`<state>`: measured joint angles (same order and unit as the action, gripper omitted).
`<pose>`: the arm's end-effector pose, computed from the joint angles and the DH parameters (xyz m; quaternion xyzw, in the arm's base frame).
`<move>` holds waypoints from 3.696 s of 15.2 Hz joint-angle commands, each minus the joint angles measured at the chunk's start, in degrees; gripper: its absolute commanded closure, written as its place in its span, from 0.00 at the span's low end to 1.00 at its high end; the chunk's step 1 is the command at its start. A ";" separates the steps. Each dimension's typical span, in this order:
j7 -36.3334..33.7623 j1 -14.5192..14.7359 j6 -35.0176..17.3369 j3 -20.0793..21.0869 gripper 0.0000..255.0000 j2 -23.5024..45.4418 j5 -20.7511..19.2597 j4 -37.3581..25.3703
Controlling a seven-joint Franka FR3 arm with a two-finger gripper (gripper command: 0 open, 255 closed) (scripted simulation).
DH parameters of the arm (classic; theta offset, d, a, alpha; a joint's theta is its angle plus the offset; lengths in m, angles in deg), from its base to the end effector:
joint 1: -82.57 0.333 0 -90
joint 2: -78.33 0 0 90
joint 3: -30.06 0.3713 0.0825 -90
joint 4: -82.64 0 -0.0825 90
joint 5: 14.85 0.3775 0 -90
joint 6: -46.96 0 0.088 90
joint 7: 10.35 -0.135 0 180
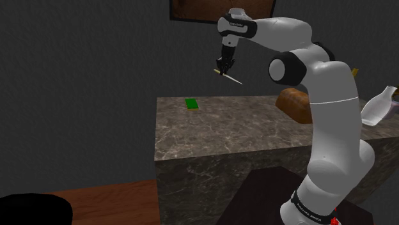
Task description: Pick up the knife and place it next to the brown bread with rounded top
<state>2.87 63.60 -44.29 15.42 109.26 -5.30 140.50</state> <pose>0.6479 -0.3351 0.5759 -0.9870 0.1572 -0.0333 0.0060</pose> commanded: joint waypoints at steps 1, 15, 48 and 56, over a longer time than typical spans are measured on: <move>-0.10 -0.44 2.22 0.05 1.00 0.92 0.19 -3.13; 6.77 -0.13 -10.74 -3.89 1.00 -30.72 -7.00 40.93; 15.75 -7.04 -25.61 -10.68 1.00 -52.31 -16.23 76.21; 16.49 -6.93 -32.20 -11.75 1.00 -49.99 -15.88 80.57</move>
<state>19.25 56.62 -75.47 3.82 58.83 -21.29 220.52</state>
